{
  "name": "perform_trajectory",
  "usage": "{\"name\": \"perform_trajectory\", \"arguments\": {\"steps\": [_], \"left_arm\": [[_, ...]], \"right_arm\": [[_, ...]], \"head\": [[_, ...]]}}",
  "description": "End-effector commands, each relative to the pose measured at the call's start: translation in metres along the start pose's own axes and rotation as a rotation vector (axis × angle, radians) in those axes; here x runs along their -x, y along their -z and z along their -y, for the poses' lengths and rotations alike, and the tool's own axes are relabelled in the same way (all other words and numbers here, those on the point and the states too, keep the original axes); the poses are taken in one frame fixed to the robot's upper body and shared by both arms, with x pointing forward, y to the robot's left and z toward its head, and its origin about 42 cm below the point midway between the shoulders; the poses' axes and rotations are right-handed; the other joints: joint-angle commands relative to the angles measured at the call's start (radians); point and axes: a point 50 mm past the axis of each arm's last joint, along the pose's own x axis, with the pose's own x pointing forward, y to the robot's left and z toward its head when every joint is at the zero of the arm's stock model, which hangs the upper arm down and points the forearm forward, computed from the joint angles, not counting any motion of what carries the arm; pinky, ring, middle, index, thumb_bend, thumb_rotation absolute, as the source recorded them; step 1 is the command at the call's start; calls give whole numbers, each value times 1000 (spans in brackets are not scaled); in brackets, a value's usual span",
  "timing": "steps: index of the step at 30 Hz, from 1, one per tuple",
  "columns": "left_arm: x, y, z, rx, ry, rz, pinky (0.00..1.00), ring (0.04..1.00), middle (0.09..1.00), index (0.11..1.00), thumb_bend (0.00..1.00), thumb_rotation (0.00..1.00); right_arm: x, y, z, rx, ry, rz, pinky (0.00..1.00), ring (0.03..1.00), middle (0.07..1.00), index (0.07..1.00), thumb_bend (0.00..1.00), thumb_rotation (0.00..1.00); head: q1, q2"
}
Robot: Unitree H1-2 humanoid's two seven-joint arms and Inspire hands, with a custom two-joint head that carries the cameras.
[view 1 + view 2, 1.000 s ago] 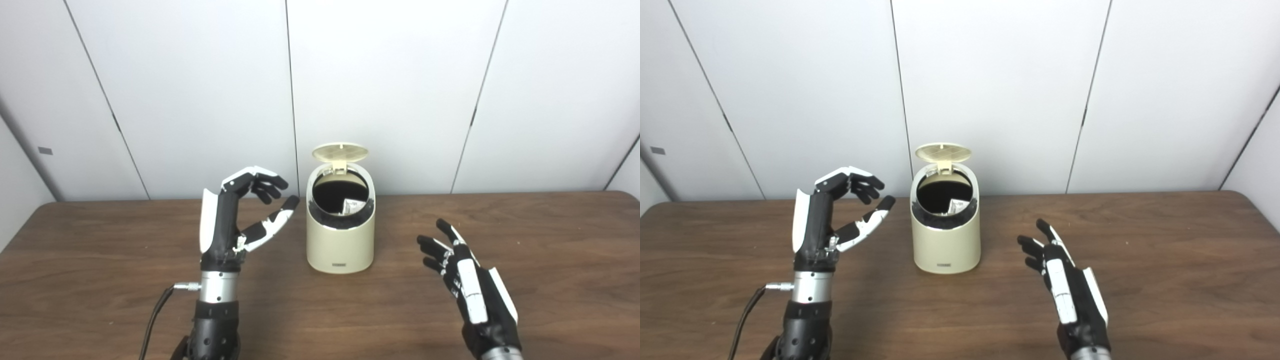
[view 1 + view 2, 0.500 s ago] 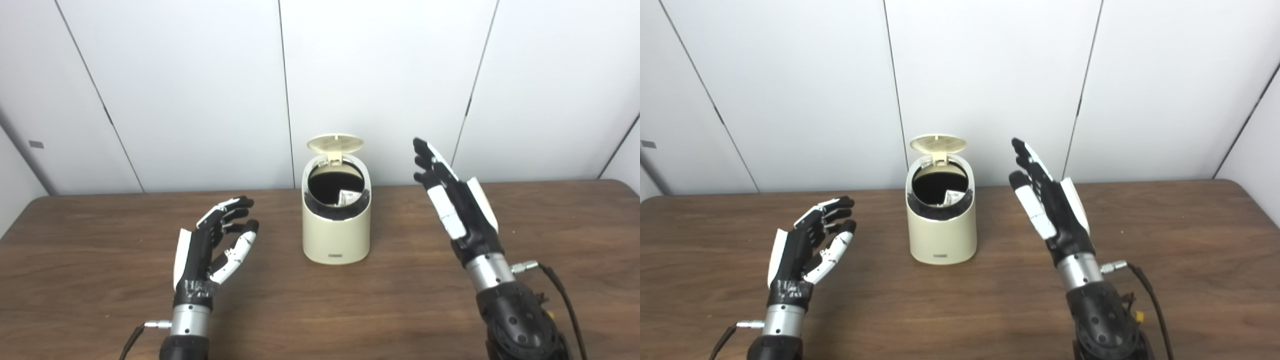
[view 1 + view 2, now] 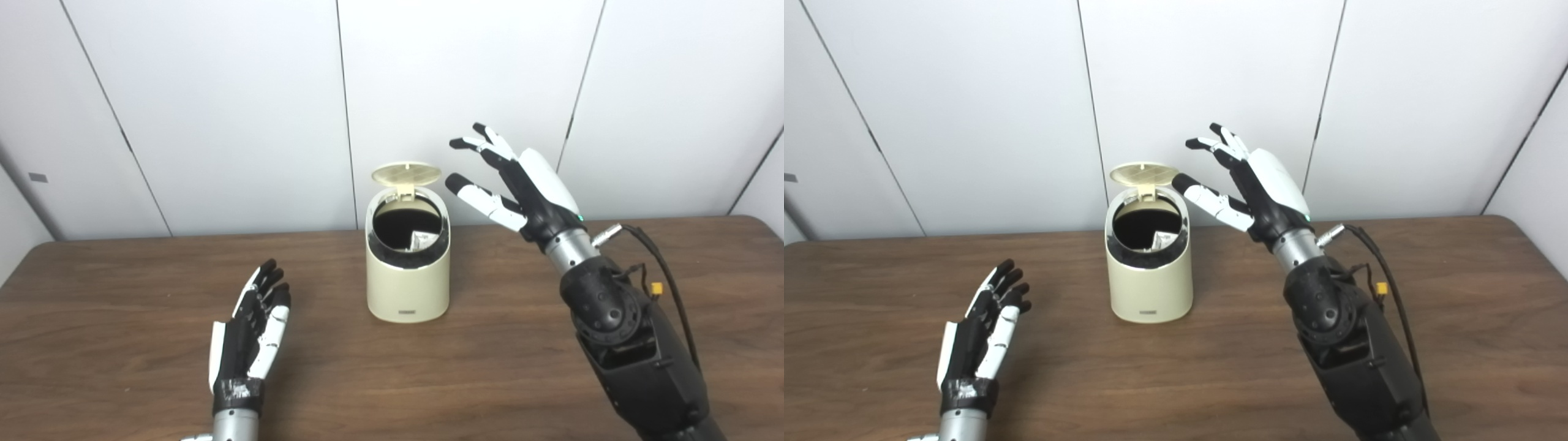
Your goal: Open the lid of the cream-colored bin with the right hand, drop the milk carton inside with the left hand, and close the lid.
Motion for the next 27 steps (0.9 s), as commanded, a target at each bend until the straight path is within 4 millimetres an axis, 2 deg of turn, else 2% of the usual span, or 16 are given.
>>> {"name": "perform_trajectory", "arguments": {"steps": [1, 5, 11, 17, 27], "left_arm": [[-6, -11, 2, 4, 7, 65, 853, 877, 916, 943, 526, 696], [-8, -16, 5, -7, 5, 83, 825, 876, 899, 918, 520, 701], [-8, -14, 7, -4, 7, 88, 816, 880, 910, 915, 520, 712], [-7, -14, 7, -24, 5, 91, 806, 883, 914, 909, 521, 708], [-6, -12, 8, -50, 7, 76, 804, 876, 897, 876, 500, 719]], "right_arm": [[-19, -20, 16, 54, 32, 81, 848, 1000, 1000, 822, 547, 965], [-37, -23, 12, 140, -3, 100, 892, 1000, 1000, 806, 581, 997], [-49, -24, 1, 207, -39, 112, 983, 1000, 1000, 722, 595, 1000], [-56, -27, -10, 272, -52, 132, 935, 1000, 1000, 706, 612, 1000], [-50, -28, -17, 253, -58, 145, 994, 1000, 1000, 660, 603, 1000]], "head": [[2, -1], [10, -3], [21, -8], [20, -10], [23, -3]]}}
